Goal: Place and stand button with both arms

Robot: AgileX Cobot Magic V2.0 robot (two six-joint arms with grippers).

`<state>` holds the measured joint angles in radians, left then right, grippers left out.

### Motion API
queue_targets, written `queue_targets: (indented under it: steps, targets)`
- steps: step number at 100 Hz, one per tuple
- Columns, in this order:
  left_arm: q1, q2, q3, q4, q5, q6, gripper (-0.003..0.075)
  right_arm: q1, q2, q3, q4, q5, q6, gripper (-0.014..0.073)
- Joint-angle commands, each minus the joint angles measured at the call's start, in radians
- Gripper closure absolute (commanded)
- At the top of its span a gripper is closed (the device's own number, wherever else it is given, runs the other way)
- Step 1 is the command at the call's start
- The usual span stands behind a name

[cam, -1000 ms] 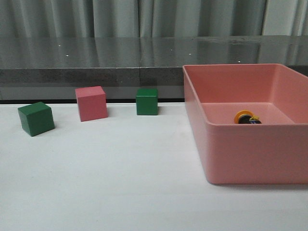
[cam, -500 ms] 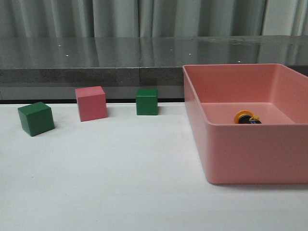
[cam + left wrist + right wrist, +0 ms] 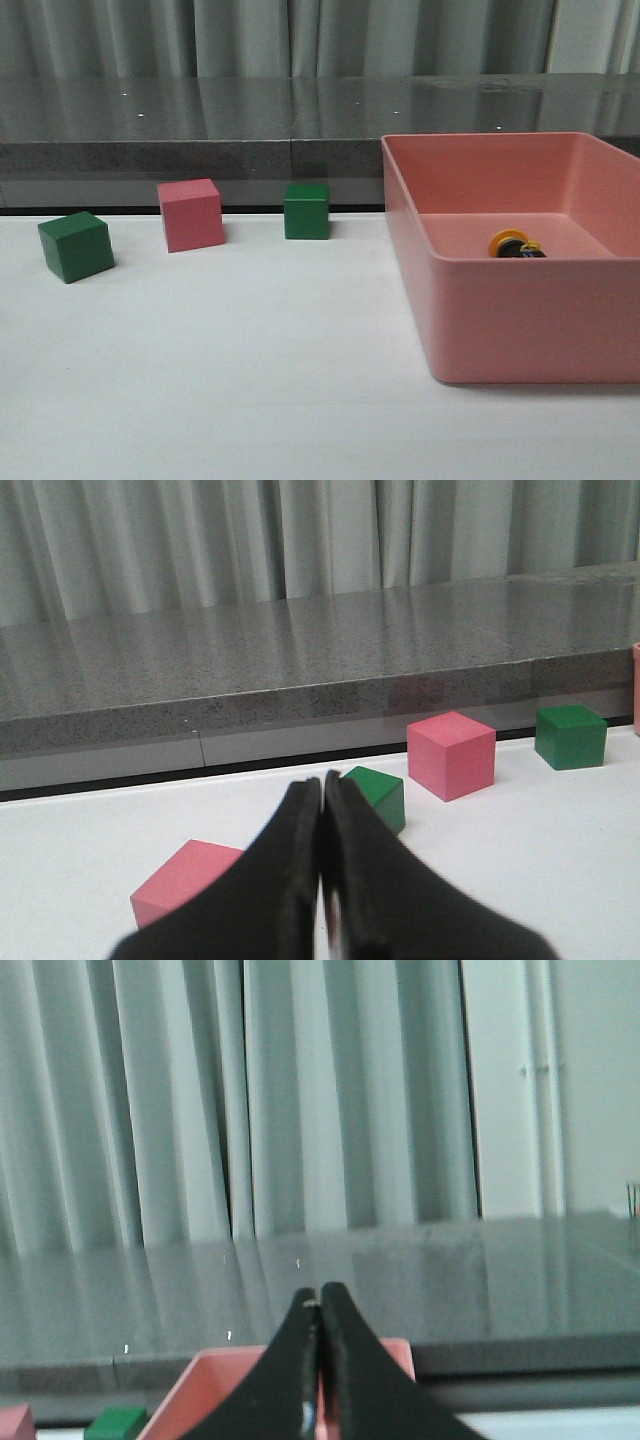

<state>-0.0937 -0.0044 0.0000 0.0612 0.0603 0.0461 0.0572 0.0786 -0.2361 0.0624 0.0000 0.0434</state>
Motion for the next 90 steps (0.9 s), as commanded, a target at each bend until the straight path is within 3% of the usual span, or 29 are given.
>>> queue_targets:
  steps: [1,33,71,78,90]
  targets:
    - [0.001,-0.032,0.045,0.0,-0.079,-0.009,0.074,-0.003,0.131,-0.148,-0.035,0.127,0.002,0.0656]
    - [0.001,-0.032,0.045,0.0,-0.079,-0.009,0.074,0.0,0.666,-0.552,-0.006,0.411,-0.029,0.0656]
    - [0.001,-0.032,0.045,0.0,-0.079,-0.009,0.074,0.095,1.136,-0.811,0.085,0.423,-0.033,0.0647]
    - [0.001,-0.032,0.045,0.0,-0.079,-0.009,0.074,0.123,1.2,-0.837,0.085,0.412,-0.043,0.0587]
    - [0.001,-0.032,0.045,0.0,-0.079,-0.009,0.074,0.172,1.287,-0.85,0.084,0.416,-0.1,0.0329]
